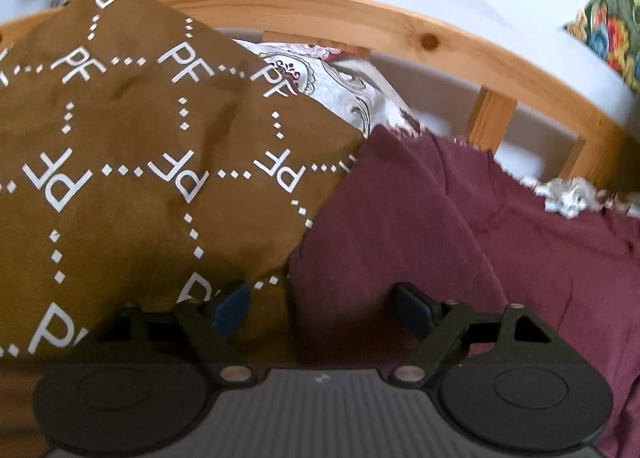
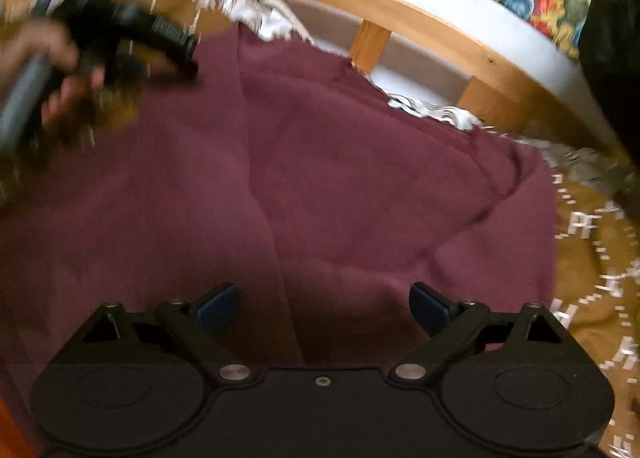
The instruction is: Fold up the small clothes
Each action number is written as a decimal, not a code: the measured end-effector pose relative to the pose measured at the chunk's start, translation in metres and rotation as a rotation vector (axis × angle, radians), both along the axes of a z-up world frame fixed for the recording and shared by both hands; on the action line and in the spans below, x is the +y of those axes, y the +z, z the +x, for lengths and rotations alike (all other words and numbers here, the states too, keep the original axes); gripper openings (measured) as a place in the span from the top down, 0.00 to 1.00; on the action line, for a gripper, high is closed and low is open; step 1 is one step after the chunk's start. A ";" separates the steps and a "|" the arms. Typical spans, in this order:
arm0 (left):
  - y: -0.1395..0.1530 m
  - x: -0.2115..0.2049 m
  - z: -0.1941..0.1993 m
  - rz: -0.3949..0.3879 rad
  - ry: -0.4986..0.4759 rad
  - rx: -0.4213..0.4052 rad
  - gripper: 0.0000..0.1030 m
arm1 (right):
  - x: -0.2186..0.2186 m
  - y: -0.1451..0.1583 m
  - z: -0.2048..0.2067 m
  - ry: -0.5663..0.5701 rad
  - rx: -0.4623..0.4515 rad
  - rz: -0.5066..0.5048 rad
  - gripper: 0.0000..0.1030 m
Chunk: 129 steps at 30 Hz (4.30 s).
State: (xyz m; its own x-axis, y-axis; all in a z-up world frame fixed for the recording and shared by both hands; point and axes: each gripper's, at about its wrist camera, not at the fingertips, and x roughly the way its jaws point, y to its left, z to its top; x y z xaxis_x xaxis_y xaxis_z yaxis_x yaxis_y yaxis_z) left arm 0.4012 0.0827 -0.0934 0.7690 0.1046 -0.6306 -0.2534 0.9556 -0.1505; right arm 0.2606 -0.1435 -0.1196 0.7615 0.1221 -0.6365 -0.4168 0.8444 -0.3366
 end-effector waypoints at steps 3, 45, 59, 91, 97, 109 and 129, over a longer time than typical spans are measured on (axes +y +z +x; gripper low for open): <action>0.004 -0.001 -0.008 -0.034 0.031 0.018 0.13 | -0.004 -0.009 -0.014 -0.028 -0.041 -0.017 0.08; 0.033 -0.045 -0.197 0.085 -0.350 0.202 0.01 | 0.023 -0.012 -0.133 0.454 0.172 -0.158 0.33; 0.043 -0.099 -0.235 0.183 -0.703 0.034 0.01 | -0.010 0.019 -0.118 0.259 0.031 0.023 0.95; 0.029 -0.118 -0.230 0.482 -0.463 0.069 0.77 | -0.068 0.044 -0.093 0.017 -0.016 0.343 0.95; 0.043 -0.108 -0.229 0.432 -0.432 -0.001 0.88 | -0.069 0.040 -0.089 0.003 0.004 0.340 0.92; 0.058 -0.096 -0.234 0.403 -0.344 -0.127 0.95 | -0.031 0.015 -0.092 0.104 0.093 0.107 0.61; 0.103 -0.073 -0.286 0.364 -0.319 -0.223 0.96 | 0.005 0.012 -0.173 0.287 -0.166 -0.487 0.95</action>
